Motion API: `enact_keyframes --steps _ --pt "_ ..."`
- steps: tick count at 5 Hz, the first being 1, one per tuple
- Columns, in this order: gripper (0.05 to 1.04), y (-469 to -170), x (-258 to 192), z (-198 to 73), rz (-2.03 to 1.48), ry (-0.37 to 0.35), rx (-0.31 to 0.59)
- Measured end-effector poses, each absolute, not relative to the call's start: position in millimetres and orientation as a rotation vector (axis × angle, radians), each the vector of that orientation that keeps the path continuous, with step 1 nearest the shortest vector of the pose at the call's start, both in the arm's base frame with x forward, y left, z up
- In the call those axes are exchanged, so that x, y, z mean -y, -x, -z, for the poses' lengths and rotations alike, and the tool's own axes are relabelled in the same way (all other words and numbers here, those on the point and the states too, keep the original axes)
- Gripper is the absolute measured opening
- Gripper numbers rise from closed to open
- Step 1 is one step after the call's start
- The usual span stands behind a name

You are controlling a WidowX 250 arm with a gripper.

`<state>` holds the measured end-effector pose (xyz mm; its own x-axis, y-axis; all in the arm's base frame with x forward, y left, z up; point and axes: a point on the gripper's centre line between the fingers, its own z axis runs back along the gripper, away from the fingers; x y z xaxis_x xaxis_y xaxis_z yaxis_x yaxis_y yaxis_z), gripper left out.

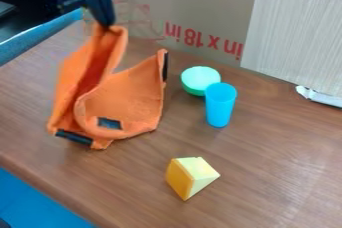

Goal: Fold the cloth from bottom left to top right

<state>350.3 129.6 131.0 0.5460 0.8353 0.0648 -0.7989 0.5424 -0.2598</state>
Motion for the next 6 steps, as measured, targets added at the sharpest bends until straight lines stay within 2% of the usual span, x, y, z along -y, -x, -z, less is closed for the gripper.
enact_keyframes --steps 3,6 --pt "0.051 -388 -103 -89 -0.951 0.139 0.162" --pt "0.078 -417 -78 -64 -0.951 0.101 0.192"
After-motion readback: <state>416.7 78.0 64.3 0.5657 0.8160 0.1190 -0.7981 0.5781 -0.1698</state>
